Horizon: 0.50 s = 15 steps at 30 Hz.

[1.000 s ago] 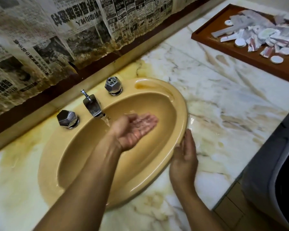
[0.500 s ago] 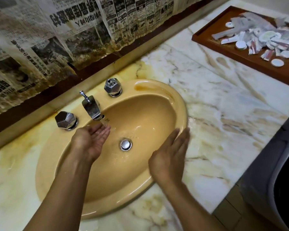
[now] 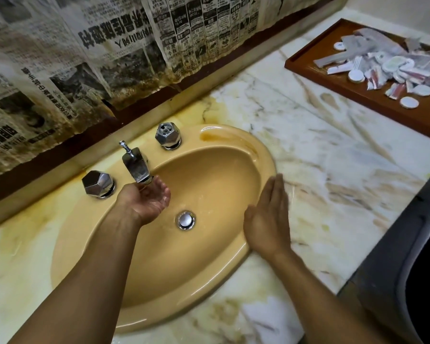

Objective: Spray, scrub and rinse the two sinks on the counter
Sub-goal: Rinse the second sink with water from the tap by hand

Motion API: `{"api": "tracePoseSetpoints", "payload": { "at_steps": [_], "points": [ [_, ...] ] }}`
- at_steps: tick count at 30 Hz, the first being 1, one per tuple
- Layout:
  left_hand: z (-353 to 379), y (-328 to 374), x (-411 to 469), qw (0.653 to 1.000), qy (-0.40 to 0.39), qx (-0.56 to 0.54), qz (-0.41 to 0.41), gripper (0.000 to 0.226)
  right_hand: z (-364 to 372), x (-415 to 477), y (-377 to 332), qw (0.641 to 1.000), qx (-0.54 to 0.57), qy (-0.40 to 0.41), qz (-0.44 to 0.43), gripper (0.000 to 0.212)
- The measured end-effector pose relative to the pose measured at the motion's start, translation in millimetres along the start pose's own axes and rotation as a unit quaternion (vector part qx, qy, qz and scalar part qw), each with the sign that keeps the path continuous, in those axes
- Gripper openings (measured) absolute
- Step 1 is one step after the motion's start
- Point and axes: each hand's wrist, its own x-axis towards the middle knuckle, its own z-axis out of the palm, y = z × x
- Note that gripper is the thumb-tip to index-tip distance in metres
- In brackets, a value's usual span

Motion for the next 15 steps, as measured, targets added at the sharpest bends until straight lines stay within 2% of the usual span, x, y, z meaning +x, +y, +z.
{"api": "tracePoseSetpoints", "payload": {
  "at_steps": [3,6,9,12,15],
  "points": [
    [4.7,-2.4,8.8,1.000,0.010,-0.018,-0.012,0.037,-3.1,-38.9,6.0,0.998,0.056,0.004,0.000,0.075],
    [10.3,-5.6,20.5,0.998,0.028,-0.056,-0.013,0.041,-13.1,-38.4,9.8,0.990,0.140,-0.007,0.012,0.079],
    [19.1,-12.9,30.1,0.992,0.043,-0.115,-0.019,0.044,-17.7,-29.0,11.8,0.990,0.137,-0.019,0.016,0.081],
    [40.6,-37.1,18.8,0.989,-0.045,-0.130,-0.047,0.039,-16.8,-8.8,11.4,0.998,0.050,-0.030,-0.014,0.085],
    [73.4,-69.4,-3.6,0.985,-0.171,-0.001,-0.036,0.047,-15.1,41.3,6.2,0.997,-0.054,-0.054,-0.015,0.092]
  ]
}}
